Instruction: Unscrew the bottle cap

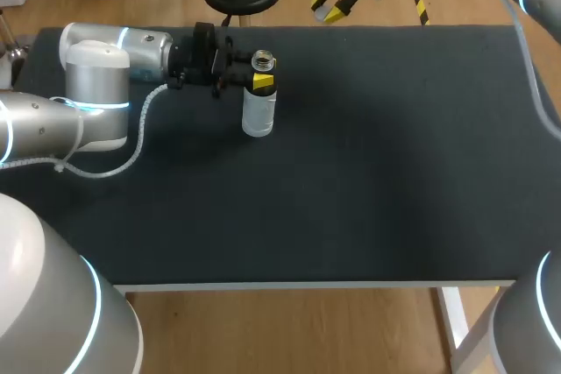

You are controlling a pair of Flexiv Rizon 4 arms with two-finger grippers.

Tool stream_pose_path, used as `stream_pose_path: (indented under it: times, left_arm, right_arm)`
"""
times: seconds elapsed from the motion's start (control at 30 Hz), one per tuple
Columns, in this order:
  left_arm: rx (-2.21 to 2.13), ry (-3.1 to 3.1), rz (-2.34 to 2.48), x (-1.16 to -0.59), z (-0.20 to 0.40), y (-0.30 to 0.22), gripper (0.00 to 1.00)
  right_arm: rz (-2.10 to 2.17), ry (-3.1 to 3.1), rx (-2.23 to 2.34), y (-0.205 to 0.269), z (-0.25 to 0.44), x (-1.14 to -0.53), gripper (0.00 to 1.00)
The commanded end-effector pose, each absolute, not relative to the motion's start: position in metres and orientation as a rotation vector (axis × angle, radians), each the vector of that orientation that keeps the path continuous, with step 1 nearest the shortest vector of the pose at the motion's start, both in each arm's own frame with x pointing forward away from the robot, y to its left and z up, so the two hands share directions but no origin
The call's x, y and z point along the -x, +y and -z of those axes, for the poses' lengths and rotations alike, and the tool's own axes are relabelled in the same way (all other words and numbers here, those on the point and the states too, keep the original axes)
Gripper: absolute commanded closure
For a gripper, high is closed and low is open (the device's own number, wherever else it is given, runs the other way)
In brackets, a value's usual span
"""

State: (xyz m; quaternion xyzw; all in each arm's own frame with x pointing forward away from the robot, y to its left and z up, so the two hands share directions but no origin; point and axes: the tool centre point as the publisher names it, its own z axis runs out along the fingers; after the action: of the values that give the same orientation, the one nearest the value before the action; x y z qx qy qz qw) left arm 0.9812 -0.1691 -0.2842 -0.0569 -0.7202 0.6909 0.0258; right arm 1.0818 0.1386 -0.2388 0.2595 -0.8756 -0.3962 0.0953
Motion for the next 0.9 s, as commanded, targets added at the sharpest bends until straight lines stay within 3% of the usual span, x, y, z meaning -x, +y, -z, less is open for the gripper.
stream_pose_path:
  times: [0.03, 0.9]
  left_arm:
    - [0.182, -2.221, -2.135, -0.983, 0.286, -0.169, 1.00]
    - [0.182, -2.221, -2.135, -0.983, 0.286, -0.169, 1.00]
  right_arm:
    - [1.543, -2.999, -0.419, 0.129, 0.244, -1.074, 1.00]
    - [1.660, -3.099, 0.308, 0.086, 0.296, -1.063, 1.00]
